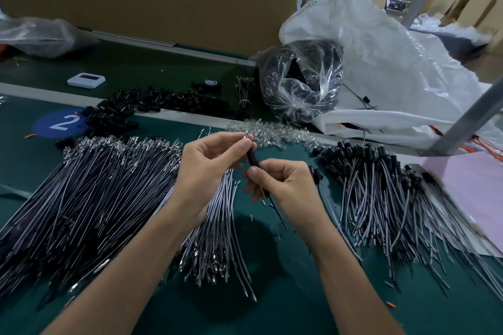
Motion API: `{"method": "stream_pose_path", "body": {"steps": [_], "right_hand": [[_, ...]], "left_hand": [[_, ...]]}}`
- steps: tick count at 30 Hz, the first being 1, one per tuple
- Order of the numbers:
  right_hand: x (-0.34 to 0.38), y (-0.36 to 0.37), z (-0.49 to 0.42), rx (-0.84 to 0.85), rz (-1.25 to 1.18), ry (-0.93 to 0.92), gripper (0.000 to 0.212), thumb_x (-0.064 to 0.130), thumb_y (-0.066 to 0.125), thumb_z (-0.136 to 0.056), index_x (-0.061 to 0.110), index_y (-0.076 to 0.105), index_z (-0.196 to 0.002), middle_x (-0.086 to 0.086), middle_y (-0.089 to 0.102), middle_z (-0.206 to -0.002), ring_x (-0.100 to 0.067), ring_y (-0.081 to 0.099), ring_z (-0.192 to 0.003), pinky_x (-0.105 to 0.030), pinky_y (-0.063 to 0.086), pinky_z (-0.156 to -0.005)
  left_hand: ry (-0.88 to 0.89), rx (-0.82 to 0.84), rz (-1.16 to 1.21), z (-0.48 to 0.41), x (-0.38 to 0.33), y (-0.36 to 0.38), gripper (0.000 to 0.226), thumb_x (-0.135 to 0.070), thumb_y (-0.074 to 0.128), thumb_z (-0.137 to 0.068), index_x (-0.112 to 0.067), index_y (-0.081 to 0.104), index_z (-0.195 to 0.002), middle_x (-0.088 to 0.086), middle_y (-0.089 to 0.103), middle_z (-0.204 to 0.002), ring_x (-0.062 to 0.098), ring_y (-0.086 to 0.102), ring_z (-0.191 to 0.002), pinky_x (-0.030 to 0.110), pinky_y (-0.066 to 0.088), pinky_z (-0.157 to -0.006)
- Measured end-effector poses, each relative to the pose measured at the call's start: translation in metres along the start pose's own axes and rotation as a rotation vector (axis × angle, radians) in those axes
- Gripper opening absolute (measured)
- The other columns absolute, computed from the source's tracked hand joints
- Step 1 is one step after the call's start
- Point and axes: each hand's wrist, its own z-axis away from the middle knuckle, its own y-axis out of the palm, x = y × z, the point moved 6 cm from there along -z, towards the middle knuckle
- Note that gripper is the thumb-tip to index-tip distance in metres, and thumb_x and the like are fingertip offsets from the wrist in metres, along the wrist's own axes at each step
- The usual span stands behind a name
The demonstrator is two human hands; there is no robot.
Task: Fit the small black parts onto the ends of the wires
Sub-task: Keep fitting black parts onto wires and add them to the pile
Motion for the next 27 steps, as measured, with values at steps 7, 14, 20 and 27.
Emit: {"method": "stream_pose_path", "body": {"steps": [7, 14, 20, 27], "right_hand": [[0.0005, 0.0028, 0.0004, -0.002, 0.018, -0.009, 0.014, 0.004, 0.062, -0.093, 0.013, 0.071, -0.088, -0.005, 0.074, -0.074, -0.014, 0.064, -0.056, -0.019, 0.049, -0.059], [0.0004, 0.0043, 0.0012, -0.028, -0.037, 0.007, 0.007, 0.003, 0.057, -0.096, 0.007, 0.058, -0.09, -0.009, 0.076, -0.084, -0.018, 0.072, -0.065, -0.014, 0.049, -0.062], [0.0017, 0.0074, 0.0024, -0.003, -0.061, -0.007, 0.01, 0.004, 0.052, -0.099, 0.004, 0.053, -0.089, -0.015, 0.075, -0.087, -0.026, 0.073, -0.073, -0.017, 0.05, -0.066], [0.0019, 0.0066, 0.002, 0.004, -0.013, -0.043, 0.008, 0.001, 0.052, -0.098, 0.001, 0.056, -0.09, -0.017, 0.074, -0.09, -0.029, 0.073, -0.079, -0.037, 0.058, -0.079]], "left_hand": [[-0.027, -0.053, 0.069, 0.0, -0.0001, -0.005, 0.026, -0.022, 0.078, -0.062, -0.01, 0.076, -0.085, 0.006, 0.077, -0.083, 0.015, 0.07, -0.079, 0.024, 0.055, -0.074], [-0.003, -0.071, 0.105, -0.0009, -0.0035, -0.0092, 0.025, -0.031, 0.084, -0.048, -0.018, 0.078, -0.069, 0.006, 0.076, -0.081, 0.018, 0.07, -0.08, 0.023, 0.054, -0.07], [-0.018, -0.054, 0.142, -0.0012, -0.003, -0.0083, 0.023, -0.03, 0.085, -0.046, -0.021, 0.077, -0.064, 0.005, 0.076, -0.078, 0.013, 0.071, -0.074, 0.02, 0.056, -0.066], [-0.027, -0.043, 0.188, -0.001, -0.0019, -0.0079, 0.024, -0.028, 0.085, -0.044, -0.019, 0.076, -0.065, 0.006, 0.076, -0.078, 0.013, 0.071, -0.073, 0.019, 0.057, -0.067]]}}
